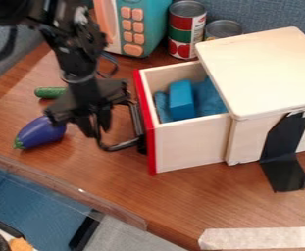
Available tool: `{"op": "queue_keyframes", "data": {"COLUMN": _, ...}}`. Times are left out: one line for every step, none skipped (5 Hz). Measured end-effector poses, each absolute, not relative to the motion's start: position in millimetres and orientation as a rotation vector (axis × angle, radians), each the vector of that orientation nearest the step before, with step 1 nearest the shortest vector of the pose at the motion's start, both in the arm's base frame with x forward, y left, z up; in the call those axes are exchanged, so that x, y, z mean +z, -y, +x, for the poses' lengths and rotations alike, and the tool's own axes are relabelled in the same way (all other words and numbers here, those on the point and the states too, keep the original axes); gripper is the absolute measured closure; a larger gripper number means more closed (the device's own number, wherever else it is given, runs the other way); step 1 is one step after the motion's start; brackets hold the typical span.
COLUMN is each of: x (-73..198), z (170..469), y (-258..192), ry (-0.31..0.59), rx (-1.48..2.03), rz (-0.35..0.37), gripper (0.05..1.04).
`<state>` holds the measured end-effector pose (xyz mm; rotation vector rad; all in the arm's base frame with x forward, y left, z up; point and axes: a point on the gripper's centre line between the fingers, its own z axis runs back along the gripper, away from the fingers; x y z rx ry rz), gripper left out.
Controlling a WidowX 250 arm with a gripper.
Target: Opening the drawer
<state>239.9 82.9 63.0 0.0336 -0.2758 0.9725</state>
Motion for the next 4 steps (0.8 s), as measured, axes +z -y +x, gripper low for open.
{"op": "queue_keyframes", "data": {"x": 69.9, "z": 239.7, "y": -81.8, "ry": 0.294, "rx": 0.959, "rz": 0.033, "gripper": 0.354}}
{"op": "queue_keyframes", "data": {"x": 80.3, "z": 238.6, "y": -81.1, "ry": 0.303, "rx": 0.954, "rz": 0.030, "gripper": 0.096}}
{"op": "queue_keyframes", "data": {"x": 96.5, "z": 235.4, "y": -79.6, "ry": 0.327, "rx": 0.951, "rz": 0.021, "gripper": 0.079}}
{"op": "queue_keyframes", "data": {"x": 123.2, "z": 231.9, "y": -78.8, "ry": 0.362, "rx": 0.941, "rz": 0.017, "gripper": 0.083}}
